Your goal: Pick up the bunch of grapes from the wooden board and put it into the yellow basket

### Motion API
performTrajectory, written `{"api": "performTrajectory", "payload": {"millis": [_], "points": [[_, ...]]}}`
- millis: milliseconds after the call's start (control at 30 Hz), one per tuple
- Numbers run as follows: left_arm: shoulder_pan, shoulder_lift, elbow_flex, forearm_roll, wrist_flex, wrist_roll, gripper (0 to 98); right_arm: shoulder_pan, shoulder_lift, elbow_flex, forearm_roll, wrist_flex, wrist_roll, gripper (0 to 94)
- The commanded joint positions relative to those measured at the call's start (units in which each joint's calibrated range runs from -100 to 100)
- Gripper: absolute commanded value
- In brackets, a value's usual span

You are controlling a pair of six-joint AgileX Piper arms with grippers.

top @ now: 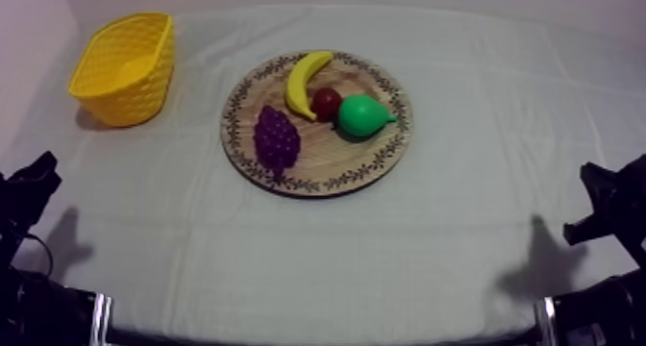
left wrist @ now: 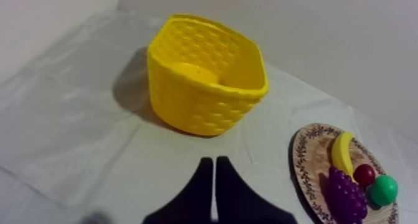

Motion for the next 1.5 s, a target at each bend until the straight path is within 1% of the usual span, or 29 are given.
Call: {"api": "performTrajectory", "payload": {"millis": [0, 433, 633, 833, 900, 1067, 1200, 1333, 1467], "points": [[0.0, 0.0, 0.0, 0.01, 0.0, 0.0, 0.0, 0.0, 0.0, 0.0, 0.0, 0.0, 0.0, 0.3], [0.3, 0.0, 0.1, 0.01, 0.0, -0.1, 0.0, 0.0, 0.0, 0.0, 0.0, 0.0, 0.0, 0.3], [4.6, -0.2, 0.1, 0.05, 0.2, -0.6, 0.0, 0.0, 0.0, 0.0, 0.0, 0.0, 0.0, 0.3], [9.3, -0.2, -1.0, 0.17, 3.3, -3.6, 0.0, 0.0, 0.0, 0.0, 0.0, 0.0, 0.0, 0.3], [10.5, 1.0, -1.1, 0.53, 3.1, -4.6, 0.0, 0.0, 0.0, 0.0, 0.0, 0.0, 0.0, 0.3], [12.5, 9.2, -2.5, 2.74, 0.4, -7.4, 0.0, 0.0, 0.0, 0.0, 0.0, 0.0, 0.0, 0.3], [14.5, 18.5, -6.8, 3.3, 0.0, -8.2, 0.0, 0.0, 0.0, 0.0, 0.0, 0.0, 0.0, 0.3], [16.5, 28.9, -14.0, 3.44, 2.0, -8.2, 0.0, 0.0, 0.0, 0.0, 0.0, 0.0, 0.0, 0.3], [18.1, 39.1, -23.2, 4.01, 6.6, -8.7, 0.0, 0.0, 0.0, 0.0, 0.0, 0.0, 0.0, 0.3]]}}
